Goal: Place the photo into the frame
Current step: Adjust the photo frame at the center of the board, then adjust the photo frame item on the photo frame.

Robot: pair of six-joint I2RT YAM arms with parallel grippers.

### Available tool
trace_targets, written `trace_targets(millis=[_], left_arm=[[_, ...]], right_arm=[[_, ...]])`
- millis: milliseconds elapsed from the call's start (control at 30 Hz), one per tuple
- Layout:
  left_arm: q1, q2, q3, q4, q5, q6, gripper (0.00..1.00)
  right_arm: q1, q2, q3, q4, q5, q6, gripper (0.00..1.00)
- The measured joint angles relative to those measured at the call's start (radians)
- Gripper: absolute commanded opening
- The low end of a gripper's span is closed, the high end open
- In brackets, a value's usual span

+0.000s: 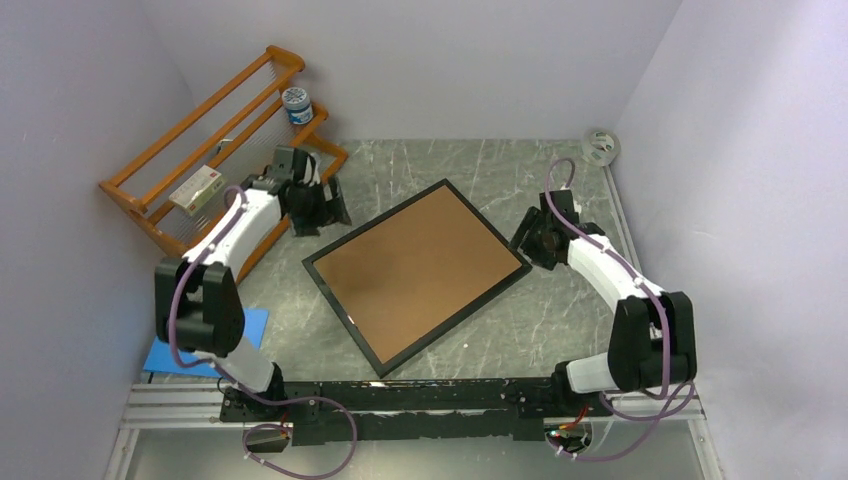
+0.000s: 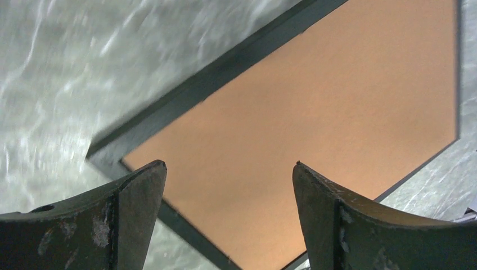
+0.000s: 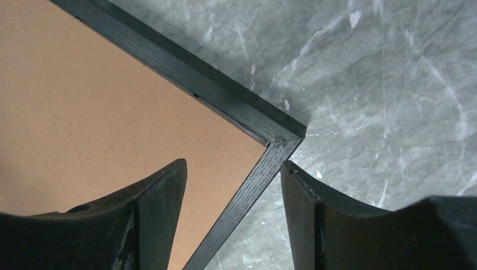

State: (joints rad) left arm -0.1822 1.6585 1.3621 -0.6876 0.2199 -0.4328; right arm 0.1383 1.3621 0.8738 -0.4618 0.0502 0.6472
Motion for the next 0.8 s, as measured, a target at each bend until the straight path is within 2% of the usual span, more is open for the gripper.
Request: trace_targets(millis=[167, 400, 633, 800], left_arm=[[0.040, -0.124, -0.212, -0.011, -0.035, -0.074, 0.88], [0.068, -0.192, -0.410, -0.007, -0.031, -0.164, 0.87], [0.084, -0.201, -0.420, 0.018, -0.023, -0.176, 0.87], [0.087, -0.136, -0.289, 0.033, 0.006, -0.121, 0.86]], right_arm=[[-0.007, 0.070, 0.000, 0.025, -0.059, 0.018, 0.57], [-0.016, 0.141, 0.000, 0.063, -0.101, 0.056, 0.53], [-0.023, 0.153, 0.001, 0.062, -0.101, 0.087, 0.53], [-0.027, 0.155, 0.001, 0.061, -0.101, 0.106, 0.53]])
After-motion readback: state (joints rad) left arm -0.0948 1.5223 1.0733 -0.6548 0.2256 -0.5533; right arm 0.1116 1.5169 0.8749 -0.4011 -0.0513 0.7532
